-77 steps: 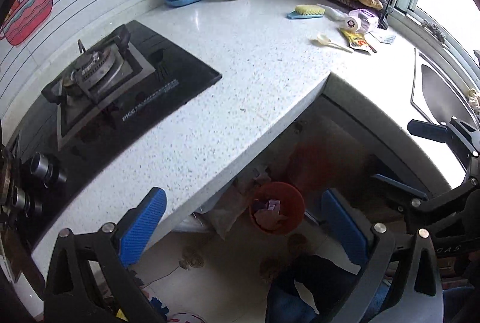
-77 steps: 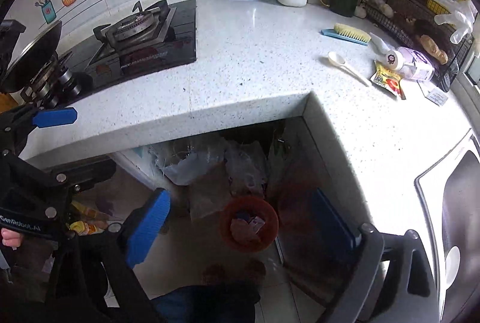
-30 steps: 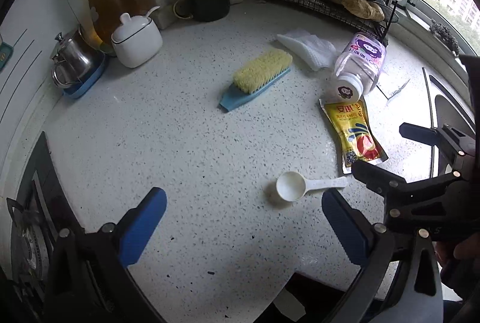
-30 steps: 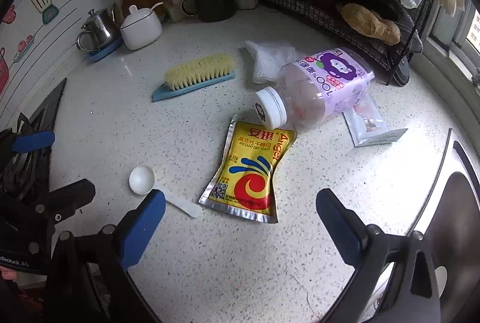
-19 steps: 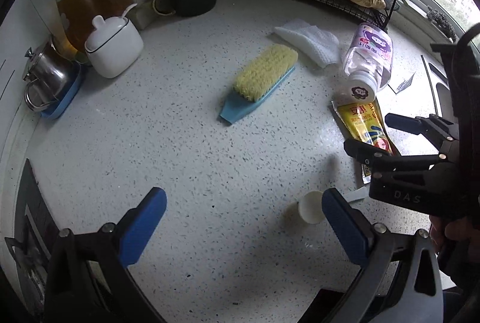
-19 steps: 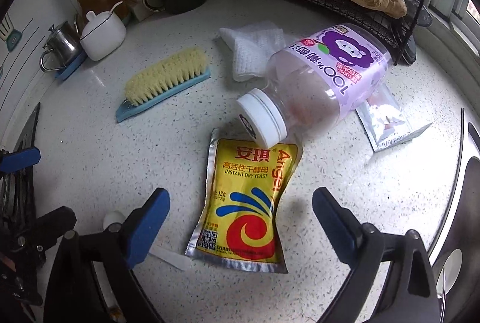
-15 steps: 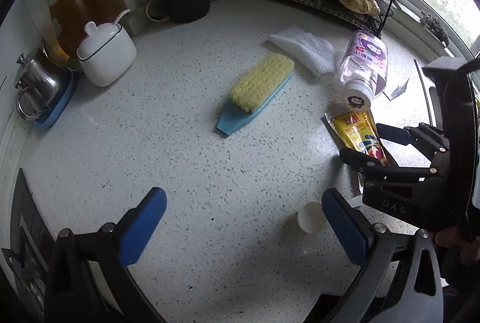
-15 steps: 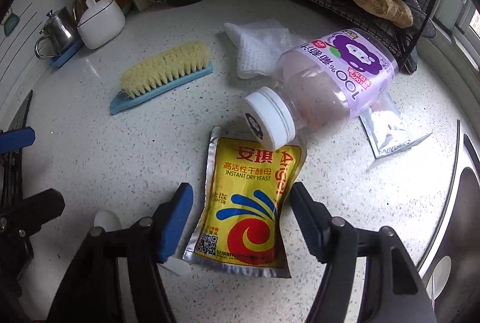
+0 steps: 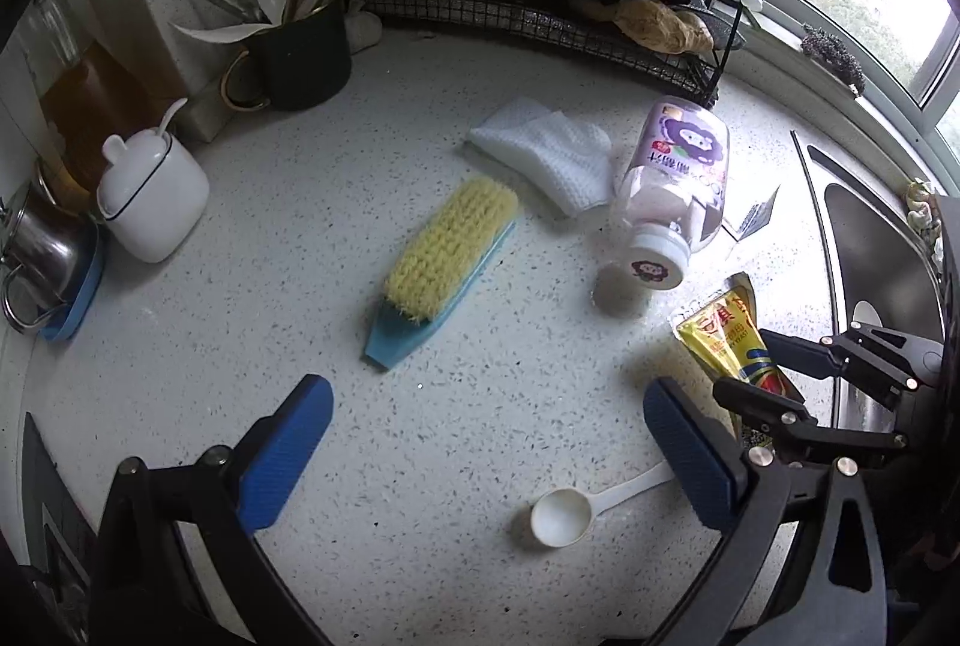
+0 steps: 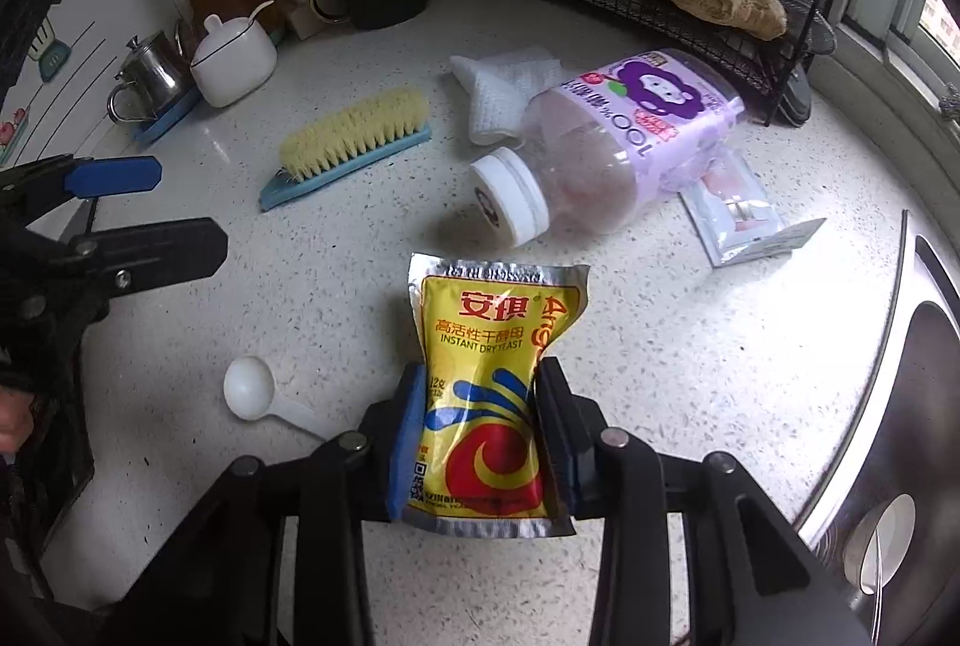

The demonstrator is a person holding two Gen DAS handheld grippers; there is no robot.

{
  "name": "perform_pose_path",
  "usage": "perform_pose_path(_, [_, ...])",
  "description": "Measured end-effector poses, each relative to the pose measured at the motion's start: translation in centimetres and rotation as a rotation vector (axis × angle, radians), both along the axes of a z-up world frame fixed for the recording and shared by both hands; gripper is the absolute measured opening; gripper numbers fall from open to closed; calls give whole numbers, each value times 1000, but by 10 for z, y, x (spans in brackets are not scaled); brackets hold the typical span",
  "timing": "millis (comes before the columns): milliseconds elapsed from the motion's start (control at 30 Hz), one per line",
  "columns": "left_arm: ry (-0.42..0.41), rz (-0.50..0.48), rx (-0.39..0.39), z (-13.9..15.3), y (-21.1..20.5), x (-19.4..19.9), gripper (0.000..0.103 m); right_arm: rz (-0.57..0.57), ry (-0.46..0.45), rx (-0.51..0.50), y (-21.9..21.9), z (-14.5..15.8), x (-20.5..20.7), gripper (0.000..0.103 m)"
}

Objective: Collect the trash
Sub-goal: 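Grasp the yellow yeast packet with the right gripper while the left gripper grasps the grape juice bottle, then carry the bottle and packet down into the red bin and open both grippers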

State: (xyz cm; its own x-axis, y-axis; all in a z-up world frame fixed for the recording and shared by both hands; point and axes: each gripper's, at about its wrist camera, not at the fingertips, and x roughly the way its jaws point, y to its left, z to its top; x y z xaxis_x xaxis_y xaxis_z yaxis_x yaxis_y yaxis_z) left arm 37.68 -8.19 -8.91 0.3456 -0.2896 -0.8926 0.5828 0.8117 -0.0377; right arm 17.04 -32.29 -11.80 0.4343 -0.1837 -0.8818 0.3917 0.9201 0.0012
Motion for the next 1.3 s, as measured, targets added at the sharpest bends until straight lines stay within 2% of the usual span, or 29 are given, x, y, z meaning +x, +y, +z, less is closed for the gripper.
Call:
perform_pose_path(233, [2,-72,-24,4,-52,6,103,-94,-74,-28,-54,24,-28,34])
perform_pose_path(400, [-18,-139,21,4,-93,9,103,-103,-129,-53,-83,40,-39,34])
perform_pose_path(667, [-10,-194,68,-7,-148,27,103,-86,-162,-57,-109,44,-39,35])
perform_pose_path(1033, [58,-246,119,-39,-190,57,102,-172,-238,14,-145,40,-50,35])
perform_pose_path(1133, [86,-267,124,-46,-198,59,93,-178,-238,17,-149,35,-49,35])
perform_pose_path(1200, [99,-290,116,-49,-202,57,77,-187,-242,3,-153,37,-51,35])
perform_pose_path(1233, [97,-290,131,-52,-205,57,72,-193,-242,-1,-154,38,-52,35])
perform_pose_path(1300, [99,-304,120,-51,-207,53,71,-210,-255,1,-158,40,-57,35])
